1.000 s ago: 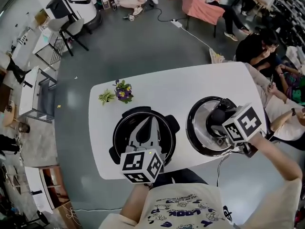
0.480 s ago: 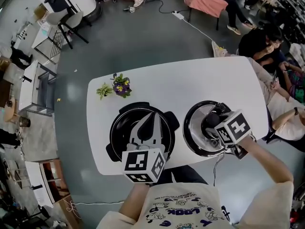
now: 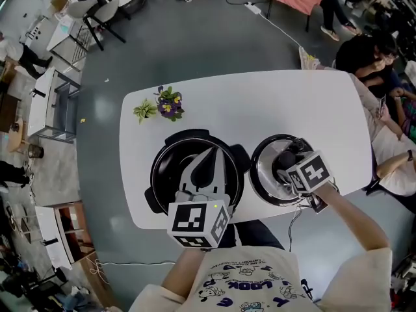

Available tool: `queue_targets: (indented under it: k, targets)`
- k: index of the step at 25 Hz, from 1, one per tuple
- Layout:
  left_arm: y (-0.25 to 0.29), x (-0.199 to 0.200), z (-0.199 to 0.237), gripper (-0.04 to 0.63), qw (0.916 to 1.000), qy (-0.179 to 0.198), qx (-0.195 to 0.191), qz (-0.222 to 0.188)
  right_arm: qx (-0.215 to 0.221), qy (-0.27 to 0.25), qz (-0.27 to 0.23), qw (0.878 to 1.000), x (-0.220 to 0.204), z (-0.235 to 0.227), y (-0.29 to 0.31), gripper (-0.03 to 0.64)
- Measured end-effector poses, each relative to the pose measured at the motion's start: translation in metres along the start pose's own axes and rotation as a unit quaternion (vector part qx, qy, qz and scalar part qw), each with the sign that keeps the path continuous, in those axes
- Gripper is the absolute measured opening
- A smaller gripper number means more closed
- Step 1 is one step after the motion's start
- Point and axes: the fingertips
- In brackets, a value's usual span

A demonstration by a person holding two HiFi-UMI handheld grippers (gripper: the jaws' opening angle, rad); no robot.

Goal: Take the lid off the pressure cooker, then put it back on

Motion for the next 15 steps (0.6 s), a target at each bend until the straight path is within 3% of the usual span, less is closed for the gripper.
queue_targets:
  k: [15]
  targets:
    - [0.01, -0.018, 0.027, 0.015, 0.9995, 0.0, 0.027, 0.019, -0.009, 0.002, 0.016, 1.0, -0.007, -0.011, 0.052, 0.296]
Point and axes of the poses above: the fingertips, and each gripper's own axes: y forward along the fingers, z to its left, x out of its top, and after that the axes turned 11 degrees about -y, right-handed
